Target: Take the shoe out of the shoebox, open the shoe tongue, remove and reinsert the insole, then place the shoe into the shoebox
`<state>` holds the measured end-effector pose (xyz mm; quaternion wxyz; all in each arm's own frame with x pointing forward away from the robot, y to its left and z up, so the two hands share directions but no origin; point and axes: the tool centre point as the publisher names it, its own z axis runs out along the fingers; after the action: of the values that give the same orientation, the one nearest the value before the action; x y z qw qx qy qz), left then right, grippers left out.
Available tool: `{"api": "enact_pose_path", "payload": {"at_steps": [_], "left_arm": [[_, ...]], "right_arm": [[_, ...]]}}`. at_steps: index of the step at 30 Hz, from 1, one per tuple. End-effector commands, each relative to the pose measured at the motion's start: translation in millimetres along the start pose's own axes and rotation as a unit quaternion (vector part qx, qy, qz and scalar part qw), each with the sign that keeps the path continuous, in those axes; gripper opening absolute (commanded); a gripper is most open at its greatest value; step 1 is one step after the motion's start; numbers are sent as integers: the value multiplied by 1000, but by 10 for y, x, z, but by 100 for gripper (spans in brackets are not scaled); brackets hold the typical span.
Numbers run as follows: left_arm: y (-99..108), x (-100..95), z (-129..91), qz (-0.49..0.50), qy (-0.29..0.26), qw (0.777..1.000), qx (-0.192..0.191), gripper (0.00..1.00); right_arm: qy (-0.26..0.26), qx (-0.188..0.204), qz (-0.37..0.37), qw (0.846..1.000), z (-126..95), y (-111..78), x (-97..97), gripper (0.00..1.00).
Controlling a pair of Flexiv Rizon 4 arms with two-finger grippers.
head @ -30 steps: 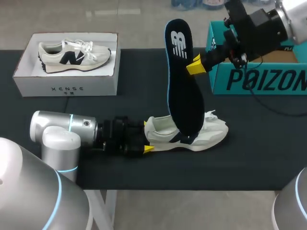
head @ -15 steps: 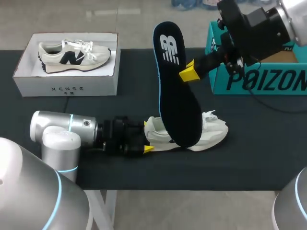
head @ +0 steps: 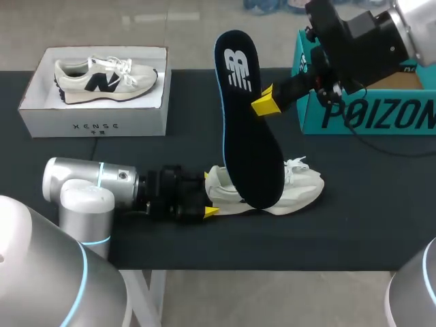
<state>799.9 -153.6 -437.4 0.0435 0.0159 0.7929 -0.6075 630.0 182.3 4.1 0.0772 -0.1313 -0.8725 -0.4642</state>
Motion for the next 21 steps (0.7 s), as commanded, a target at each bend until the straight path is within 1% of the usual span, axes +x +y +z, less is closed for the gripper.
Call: {"api": "enact_pose_path", "payload": {"at_steps": [1,2,3,4,8,11,13,17,21], "left_arm": [[22,6,14,0,-1,1000,0,0],[-8,-9,-10,12,-11,1000,-10,34],[-41,-24,-36,22,-19,999,-17,87],[-67,-36,-63,29,-23,999,-20,100],[-160,-63,-175,57,-36,997,-40,100],[-134,-84,-234,68,-38,995,-64,100],[-107,-86,-261,66,-38,995,-66,100],[-48,-35,-299,66,-17,994,-87,100],[-36,-1,-411,77,6,988,-131,100]], "right_arm": [[0,2,1,1000,18,14,-11,0],[0,2,1,1000,18,14,-11,0],[0,2,1,1000,18,14,-11,0],[0,2,1,1000,18,14,-11,0],[0,2,1,1000,18,14,-11,0],[0,2,1,1000,18,14,-11,0],[0,2,1,1000,18,14,-11,0],[0,2,1,1000,18,14,-11,0],[0,2,1,1000,18,14,-11,0]]}}
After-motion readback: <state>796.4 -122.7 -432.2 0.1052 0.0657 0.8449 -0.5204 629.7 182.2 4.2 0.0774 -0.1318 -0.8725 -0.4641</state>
